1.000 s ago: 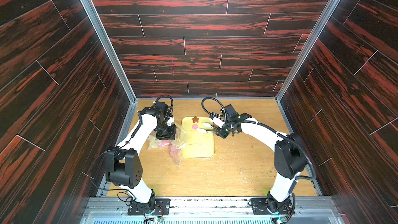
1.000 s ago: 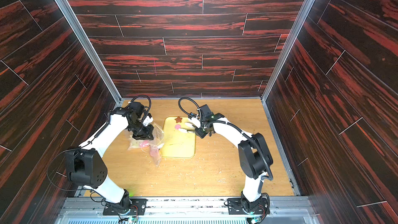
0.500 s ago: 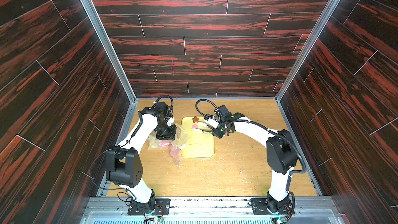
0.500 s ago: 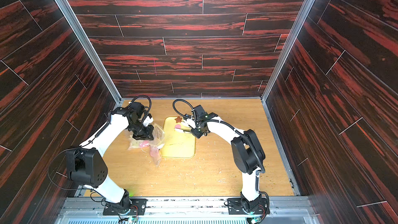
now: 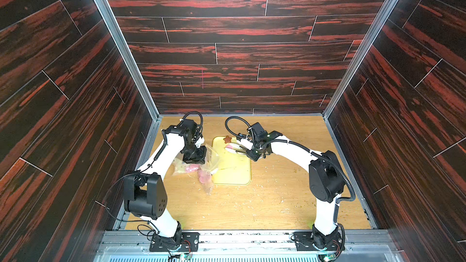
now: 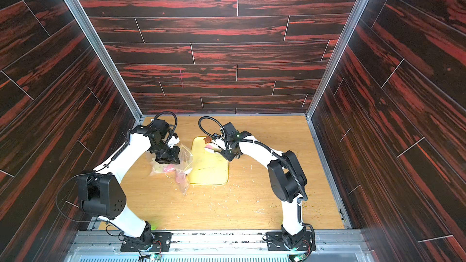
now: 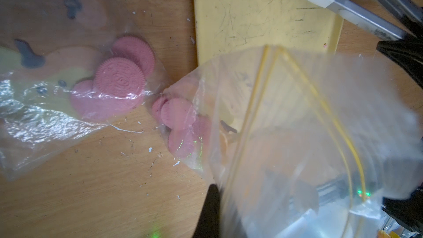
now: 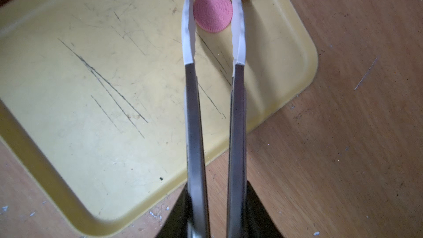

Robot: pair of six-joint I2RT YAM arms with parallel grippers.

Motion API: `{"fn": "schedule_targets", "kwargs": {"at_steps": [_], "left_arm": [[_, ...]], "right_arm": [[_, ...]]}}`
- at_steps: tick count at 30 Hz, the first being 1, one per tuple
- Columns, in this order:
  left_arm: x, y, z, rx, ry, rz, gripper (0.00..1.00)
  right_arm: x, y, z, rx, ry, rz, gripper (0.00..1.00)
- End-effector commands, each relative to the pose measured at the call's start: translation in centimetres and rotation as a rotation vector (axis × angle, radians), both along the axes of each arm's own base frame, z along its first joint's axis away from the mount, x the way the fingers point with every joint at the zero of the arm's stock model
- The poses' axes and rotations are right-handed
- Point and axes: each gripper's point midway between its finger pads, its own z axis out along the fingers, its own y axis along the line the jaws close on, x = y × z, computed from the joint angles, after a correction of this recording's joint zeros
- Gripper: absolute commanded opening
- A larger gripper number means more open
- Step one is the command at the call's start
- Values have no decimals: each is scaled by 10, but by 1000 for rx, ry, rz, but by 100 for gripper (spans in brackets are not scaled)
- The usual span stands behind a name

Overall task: Put the cookies into a resealable bag to prevent moisture
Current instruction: Pick up the cookie from the tray, then place the cookie in the ziploc bag.

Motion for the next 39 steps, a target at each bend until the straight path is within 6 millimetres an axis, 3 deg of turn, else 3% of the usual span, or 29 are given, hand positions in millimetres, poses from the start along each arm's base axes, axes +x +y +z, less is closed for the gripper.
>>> {"fn": "schedule_targets", "kwargs": {"at_steps": [1, 10, 19, 24, 28, 32, 36, 39], "left_arm": [[-2, 1, 3, -2, 3, -12, 0], [-2, 1, 2, -3, 3, -11, 0], [-1, 1, 5, -2, -1, -11, 0], [0, 0, 8, -7, -8, -11, 0], [0, 1, 9, -5, -9, -11, 0], [0, 2, 11, 1, -17, -7, 0], [1, 2, 10, 1, -13, -8, 0], [0, 1, 9, -1, -10, -11, 0]], "right_arm": [[-4, 2, 19, 30, -23, 6, 33], [-31, 3, 89, 231, -111, 50, 33], [-99, 18, 166, 554, -103, 230, 33], [-121, 34, 160, 584, -32, 312, 34], [-121, 41, 145, 555, 16, 323, 38], [-121, 40, 150, 562, -8, 330, 44], [-110, 21, 161, 582, -58, 270, 44], [-87, -7, 156, 567, -88, 153, 44]]}}
